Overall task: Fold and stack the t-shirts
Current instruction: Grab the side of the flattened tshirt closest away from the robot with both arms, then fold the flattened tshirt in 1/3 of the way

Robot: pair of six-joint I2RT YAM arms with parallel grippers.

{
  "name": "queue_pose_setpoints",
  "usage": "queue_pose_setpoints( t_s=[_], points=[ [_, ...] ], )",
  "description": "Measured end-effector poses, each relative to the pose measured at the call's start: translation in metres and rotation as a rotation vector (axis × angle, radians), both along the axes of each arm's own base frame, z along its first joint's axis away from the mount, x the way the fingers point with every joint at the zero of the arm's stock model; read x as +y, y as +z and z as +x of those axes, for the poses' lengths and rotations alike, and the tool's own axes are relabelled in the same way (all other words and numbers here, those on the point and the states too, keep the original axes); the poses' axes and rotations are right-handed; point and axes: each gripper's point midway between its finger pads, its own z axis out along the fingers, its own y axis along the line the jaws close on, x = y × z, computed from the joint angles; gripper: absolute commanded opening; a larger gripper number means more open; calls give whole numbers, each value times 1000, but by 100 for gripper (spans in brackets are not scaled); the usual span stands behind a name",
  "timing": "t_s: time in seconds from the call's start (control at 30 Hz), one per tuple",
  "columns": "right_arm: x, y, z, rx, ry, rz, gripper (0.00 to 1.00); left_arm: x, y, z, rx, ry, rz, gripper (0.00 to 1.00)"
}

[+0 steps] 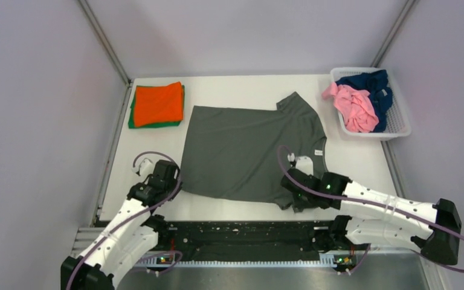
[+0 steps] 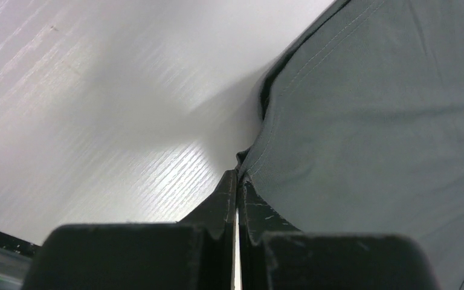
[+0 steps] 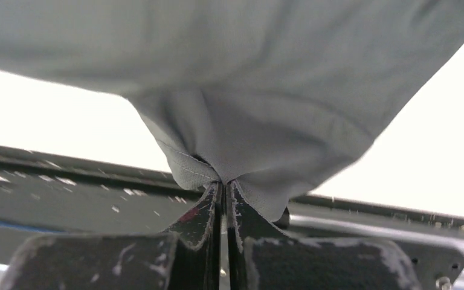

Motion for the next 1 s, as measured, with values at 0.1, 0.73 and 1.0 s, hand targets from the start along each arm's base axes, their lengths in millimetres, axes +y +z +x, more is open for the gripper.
queue_pose_setpoints(
  t_s=[0.1, 0.73, 1.0],
  points=[
    [15, 35, 43, -149, -47, 59, 0, -2, 0, 8, 9, -20, 18, 0],
    [-5, 44, 200, -334, -160, 42, 0, -14, 25, 126, 2, 16, 153, 0],
    [-14, 8, 235, -275, -175, 33, 26, -9, 9, 159, 53, 32, 193, 59]
  ],
)
